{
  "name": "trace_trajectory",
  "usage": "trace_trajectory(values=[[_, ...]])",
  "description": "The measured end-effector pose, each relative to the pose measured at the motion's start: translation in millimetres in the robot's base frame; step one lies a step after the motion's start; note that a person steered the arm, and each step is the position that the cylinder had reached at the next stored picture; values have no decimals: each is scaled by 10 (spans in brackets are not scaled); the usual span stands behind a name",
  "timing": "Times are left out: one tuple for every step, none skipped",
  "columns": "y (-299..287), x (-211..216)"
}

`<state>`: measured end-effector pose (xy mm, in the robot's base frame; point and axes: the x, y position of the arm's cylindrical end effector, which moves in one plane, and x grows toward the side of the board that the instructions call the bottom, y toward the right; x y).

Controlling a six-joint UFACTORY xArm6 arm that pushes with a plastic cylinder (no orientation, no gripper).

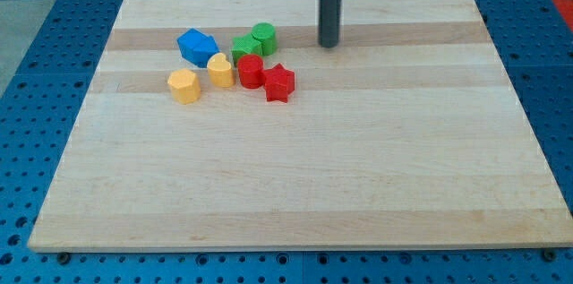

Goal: Move the yellow heart to the top of the yellow hexagon

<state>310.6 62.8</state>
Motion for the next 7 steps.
trace_trajectory(values=[[13,0],[13,61],[13,66],[132,160],[193,345],[133,364],[-82,480]])
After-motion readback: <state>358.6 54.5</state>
